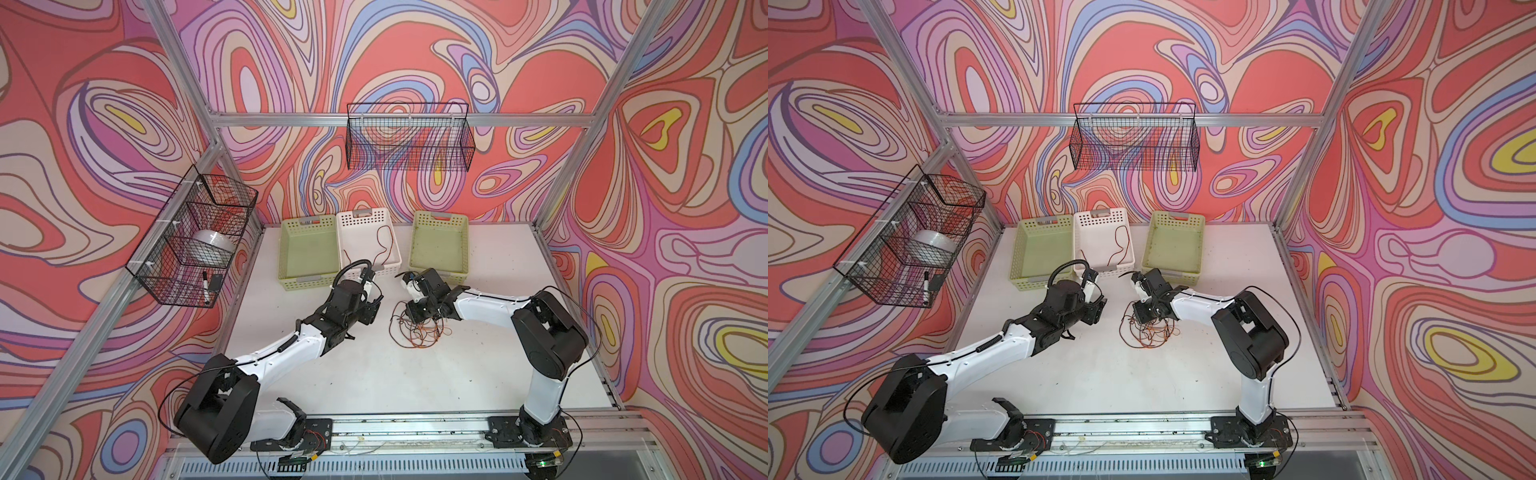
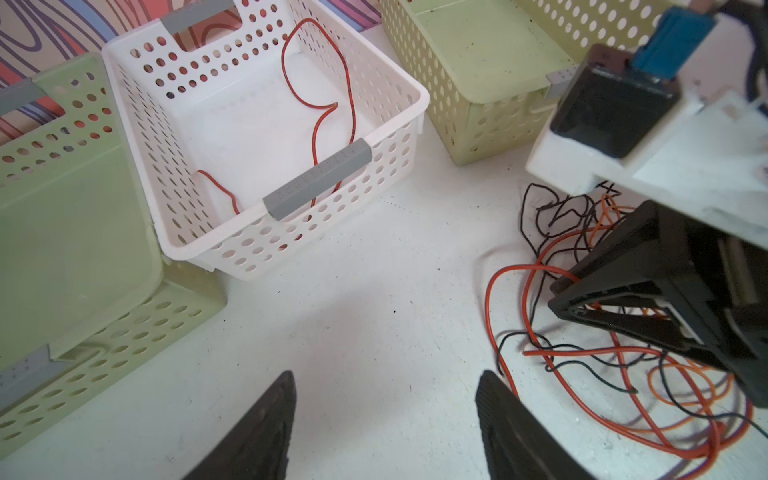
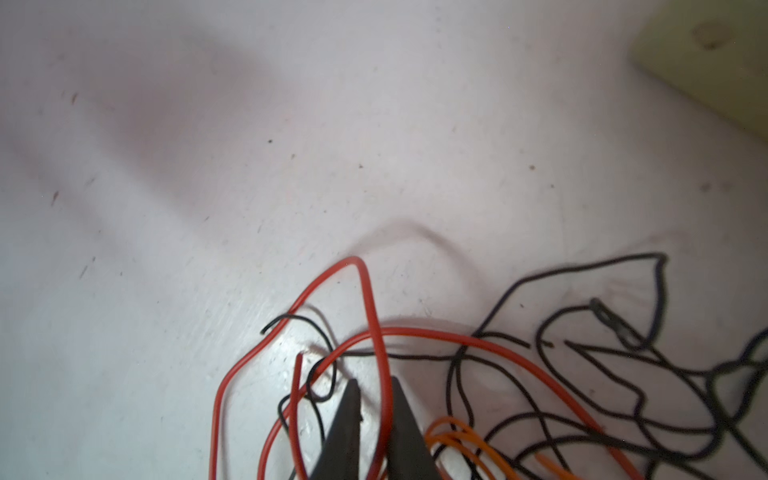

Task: Untangle the cables
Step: 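Move both grippers back to the wire pile to grasp another wire, then grasp a red wire with the right gripper and lift it toward the left gripper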

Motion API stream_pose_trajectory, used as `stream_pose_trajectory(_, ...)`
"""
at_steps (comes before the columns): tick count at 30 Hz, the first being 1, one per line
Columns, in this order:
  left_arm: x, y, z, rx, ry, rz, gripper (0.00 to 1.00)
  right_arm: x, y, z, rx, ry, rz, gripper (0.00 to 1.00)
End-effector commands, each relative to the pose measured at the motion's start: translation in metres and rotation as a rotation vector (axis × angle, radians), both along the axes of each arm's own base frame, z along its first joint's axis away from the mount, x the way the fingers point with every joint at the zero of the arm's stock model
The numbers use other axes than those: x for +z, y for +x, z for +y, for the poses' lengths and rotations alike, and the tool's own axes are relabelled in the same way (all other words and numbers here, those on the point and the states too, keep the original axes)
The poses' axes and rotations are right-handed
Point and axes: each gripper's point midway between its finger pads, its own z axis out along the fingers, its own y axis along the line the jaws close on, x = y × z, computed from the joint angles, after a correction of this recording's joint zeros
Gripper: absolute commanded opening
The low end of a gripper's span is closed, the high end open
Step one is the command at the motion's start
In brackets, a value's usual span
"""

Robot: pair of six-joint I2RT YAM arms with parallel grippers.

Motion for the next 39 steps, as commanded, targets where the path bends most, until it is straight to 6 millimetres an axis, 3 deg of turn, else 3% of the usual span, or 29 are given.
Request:
stream_pose_trajectory(1, 0.008, -0.006, -0.01, -0.096, -0.005, -0.048, 0.71, 0.034, -0.007, 0.005, 0.096, 0.047, -0.114, 0.03)
stream_pose_trajectory(8, 0.025, -0.033, -0.058, -0.401, -0.179, -0.141, 0.66, 0.081, -0.028, 0.004, 0.204, 0.161, -0.272, 0.0)
stream_pose_trajectory(12, 0.025, -0.036, -0.069, -0.458, -0.2, -0.129, 0.63, 0.097, -0.037, 0.003, 0.238, 0.193, -0.319, 0.0)
stream_pose_trajectory(26, 0.036, -0.001, -0.106, -0.448, -0.159, -0.205, 0.55, 0.131, -0.06, -0.001, 0.316, 0.268, -0.427, 0.0)
stream_pose_trajectory(28, 0.041, 0.0, -0.111, -0.453, -0.17, -0.227, 0.47, 0.13, -0.061, -0.003, 0.316, 0.26, -0.43, 0.0)
stream_pose_trajectory(31, 0.052, -0.002, -0.118, -0.477, -0.178, -0.248, 0.09, 0.128, -0.06, -0.007, 0.298, 0.248, -0.437, 0.0)
stream_pose_trajectory(32, 0.056, -0.003, -0.119, -0.484, -0.179, -0.253, 0.01, 0.127, -0.059, -0.009, 0.28, 0.246, -0.441, 0.01)
stream_pose_trajectory(34, 0.068, -0.008, -0.122, -0.493, -0.18, -0.269, 0.0, 0.126, -0.051, -0.017, 0.216, 0.225, -0.46, 0.14)
stream_pose_trajectory(39, 0.11, -0.022, -0.127, -0.498, -0.234, -0.306, 0.0, 0.117, -0.04, -0.024, 0.071, 0.27, -0.444, 0.27)
